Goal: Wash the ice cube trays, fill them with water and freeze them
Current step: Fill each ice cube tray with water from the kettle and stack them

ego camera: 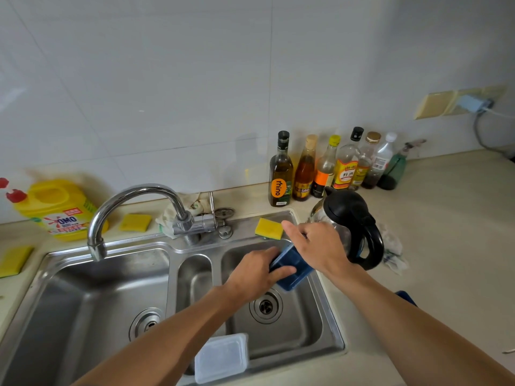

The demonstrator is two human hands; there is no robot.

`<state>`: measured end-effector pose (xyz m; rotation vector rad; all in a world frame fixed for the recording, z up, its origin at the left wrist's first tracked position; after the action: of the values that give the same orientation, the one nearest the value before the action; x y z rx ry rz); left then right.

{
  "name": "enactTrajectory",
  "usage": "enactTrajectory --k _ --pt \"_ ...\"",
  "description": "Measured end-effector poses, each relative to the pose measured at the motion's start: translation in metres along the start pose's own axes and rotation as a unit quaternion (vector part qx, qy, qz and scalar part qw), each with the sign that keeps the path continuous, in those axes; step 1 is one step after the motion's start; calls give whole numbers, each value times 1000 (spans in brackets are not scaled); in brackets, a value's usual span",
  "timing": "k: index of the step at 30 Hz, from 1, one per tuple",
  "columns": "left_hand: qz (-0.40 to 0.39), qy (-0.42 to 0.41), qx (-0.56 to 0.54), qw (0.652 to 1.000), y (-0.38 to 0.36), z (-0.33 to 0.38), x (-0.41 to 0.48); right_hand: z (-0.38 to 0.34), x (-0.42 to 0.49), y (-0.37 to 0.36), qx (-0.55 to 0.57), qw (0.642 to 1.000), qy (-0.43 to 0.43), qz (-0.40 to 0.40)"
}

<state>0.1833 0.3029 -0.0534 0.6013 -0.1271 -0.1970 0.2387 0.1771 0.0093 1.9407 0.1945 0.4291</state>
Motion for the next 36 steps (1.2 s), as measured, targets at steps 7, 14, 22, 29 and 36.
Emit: enactTrajectory --k 7,14,22,29,36 --pt "11 17 -37 999 5 -3 2 6 -4 -3 52 998 -26 7" --pt "98 124 -234 959 27 -28 5 19 -21 -43 260 942 -133 -168" --pt "113 96 -325 934 42 1 12 -2 -10 -40 400 891 -121 -176" --pt "109 87 -292 946 46 3 8 -4 -12 -44 402 890 -126 -174" --pt "102 103 -266 953 43 -1 9 -1 -16 -46 396 891 -140 -175"
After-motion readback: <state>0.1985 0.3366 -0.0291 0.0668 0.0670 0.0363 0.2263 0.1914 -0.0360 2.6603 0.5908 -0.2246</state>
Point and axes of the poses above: each hand's wrist, its own x-axis towards the middle knuckle, its own y-axis out of the back of the hand, z = x × y, the point moved 9 cm from there along x, towards the middle knuckle, and after that the axes turned 15 degrees about -x, right-handed, at the moved point
